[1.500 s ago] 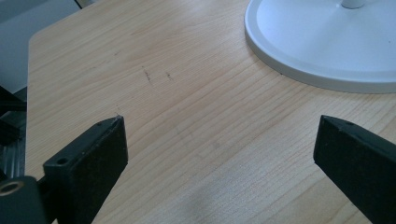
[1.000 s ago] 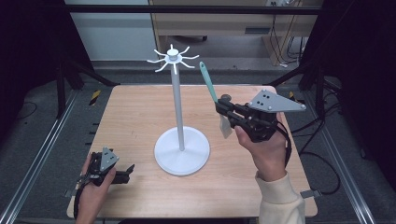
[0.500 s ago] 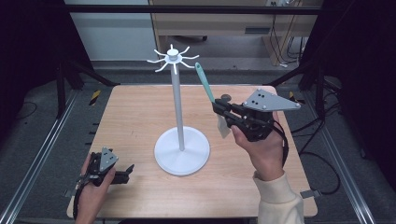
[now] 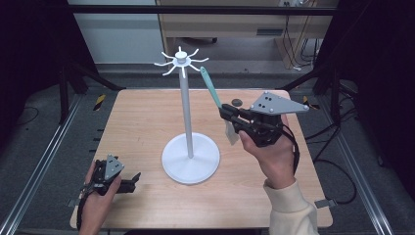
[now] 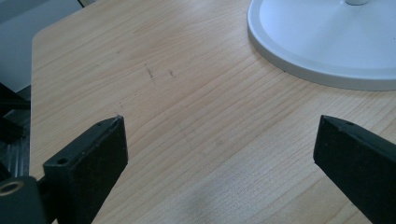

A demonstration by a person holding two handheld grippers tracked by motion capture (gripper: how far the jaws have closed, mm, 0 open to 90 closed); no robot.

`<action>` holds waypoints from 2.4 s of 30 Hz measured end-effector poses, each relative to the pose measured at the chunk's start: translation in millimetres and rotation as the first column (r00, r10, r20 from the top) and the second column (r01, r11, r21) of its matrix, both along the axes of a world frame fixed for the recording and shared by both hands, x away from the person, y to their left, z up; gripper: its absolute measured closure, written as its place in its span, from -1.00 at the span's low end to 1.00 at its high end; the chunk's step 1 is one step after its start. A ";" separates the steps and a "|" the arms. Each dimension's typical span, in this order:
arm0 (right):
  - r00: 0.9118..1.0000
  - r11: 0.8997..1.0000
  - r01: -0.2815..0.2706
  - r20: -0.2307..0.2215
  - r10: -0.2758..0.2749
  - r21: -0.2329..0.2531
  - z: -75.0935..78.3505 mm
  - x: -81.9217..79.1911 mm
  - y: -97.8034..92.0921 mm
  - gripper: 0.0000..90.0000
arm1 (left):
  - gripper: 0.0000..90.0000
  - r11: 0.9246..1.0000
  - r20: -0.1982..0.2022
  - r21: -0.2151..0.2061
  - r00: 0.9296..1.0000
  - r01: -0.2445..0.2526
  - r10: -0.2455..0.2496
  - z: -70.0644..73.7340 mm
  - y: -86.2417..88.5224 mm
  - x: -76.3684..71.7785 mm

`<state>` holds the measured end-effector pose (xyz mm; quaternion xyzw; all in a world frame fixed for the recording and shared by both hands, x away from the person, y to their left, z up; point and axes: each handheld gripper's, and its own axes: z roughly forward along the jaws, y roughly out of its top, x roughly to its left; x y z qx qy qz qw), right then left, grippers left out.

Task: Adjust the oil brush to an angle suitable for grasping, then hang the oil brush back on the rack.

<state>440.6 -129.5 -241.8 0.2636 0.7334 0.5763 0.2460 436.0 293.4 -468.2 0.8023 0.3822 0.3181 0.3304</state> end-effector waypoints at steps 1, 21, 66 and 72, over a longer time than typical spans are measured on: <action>1.000 1.000 -0.001 0.000 0.001 0.000 -0.2 0.8 0.3 0.83 | -0.94 1.000 0.000 0.000 1.000 0.000 0.000 0.0 0.1 0.0; 1.000 1.000 -0.013 -0.017 0.013 0.011 -7.0 12.1 8.9 0.83 | -0.94 1.000 0.000 -0.001 1.000 -0.003 0.003 0.2 0.6 -0.5; 0.997 0.997 0.080 -0.017 -0.080 -0.019 -17.2 25.7 22.7 1.00 | -0.94 1.000 -0.003 -0.006 1.000 -0.001 0.001 0.2 0.9 -0.9; 0.985 0.982 0.171 -0.007 -0.172 -0.077 -19.3 25.0 12.2 0.80 | -0.94 1.000 -0.002 -0.012 1.000 0.000 0.000 0.0 0.6 -0.3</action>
